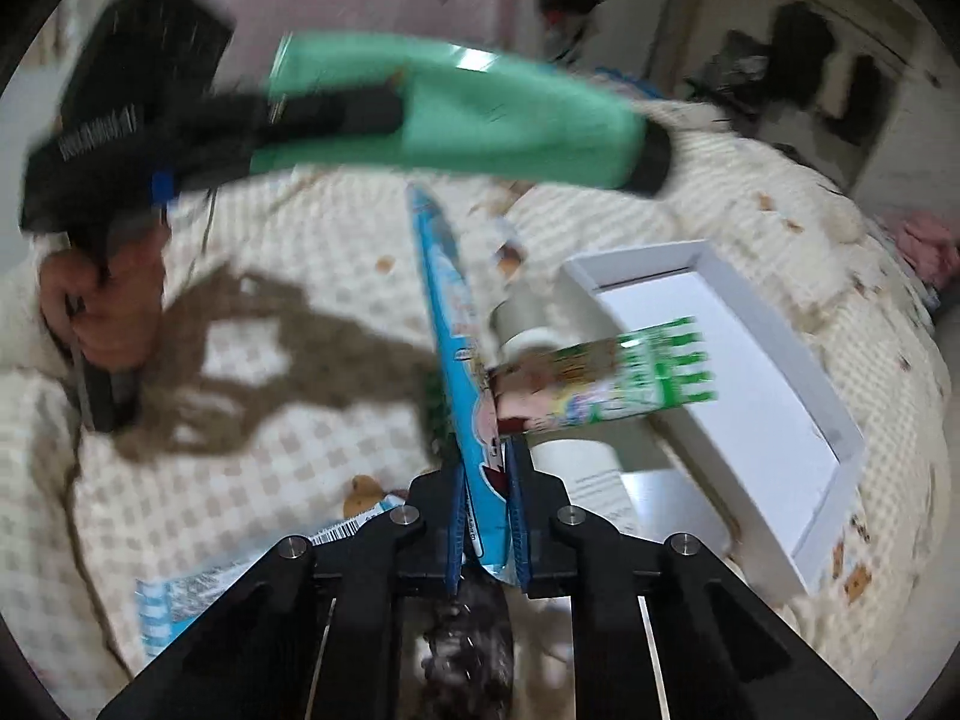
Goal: Organize objects
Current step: 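Grasp the blue-and-white packet with the right gripper while the left gripper holds the green tube, then carry the blue packet and green tube over the white box with both grippers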
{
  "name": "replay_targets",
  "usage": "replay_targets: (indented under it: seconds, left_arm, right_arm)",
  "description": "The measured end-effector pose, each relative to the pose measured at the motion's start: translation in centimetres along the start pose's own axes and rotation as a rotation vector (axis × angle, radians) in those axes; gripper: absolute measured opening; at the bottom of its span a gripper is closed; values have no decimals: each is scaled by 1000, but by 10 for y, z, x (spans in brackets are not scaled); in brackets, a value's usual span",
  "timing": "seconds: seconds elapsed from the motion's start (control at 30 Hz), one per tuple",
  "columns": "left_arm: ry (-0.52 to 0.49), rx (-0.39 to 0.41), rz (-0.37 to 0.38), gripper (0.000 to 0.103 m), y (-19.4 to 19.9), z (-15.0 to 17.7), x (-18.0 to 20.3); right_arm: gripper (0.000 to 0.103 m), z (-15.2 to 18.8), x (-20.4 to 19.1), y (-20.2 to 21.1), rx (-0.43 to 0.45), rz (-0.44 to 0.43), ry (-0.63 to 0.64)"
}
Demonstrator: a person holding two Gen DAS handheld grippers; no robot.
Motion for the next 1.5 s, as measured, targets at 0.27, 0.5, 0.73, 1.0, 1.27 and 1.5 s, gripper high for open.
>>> replay_targets:
  seconds: [0.27, 0.5, 0.73, 1.0, 1.27, 1.5]
  left_arm:
    - [52, -8, 44, 10, -3, 1, -6]
    - [102, -96, 108, 10, -18, 13, -12]
    - [142, -140, 102, 10, -24, 21, -20]
    - [50, -196, 67, 10, -31, 31, -9]
    - [28, -208, 58, 10, -32, 33, -6]
    - [33, -211, 57, 10, -33, 33, -7]
  right_arm:
    - [11, 49, 42, 67, 201, -168, -471]
    - [11, 108, 60, 74, 338, -420, -777]
    - [11, 138, 67, 59, 383, -503, -856]
    - [11, 144, 58, 41, 373, -482, -854]
    - [11, 150, 58, 41, 401, -499, -852]
    - [11, 148, 55, 35, 406, -514, -849]
Point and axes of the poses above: each gripper's, at about its wrist camera, not at the fingertips, and y roughly against the way its jaws point, x to its right, z to its underside, the point moved 3 cm from there along -y, roughly the way its jaws point, and after that the axes turned 1 degree about z, right-handed, at the moved point
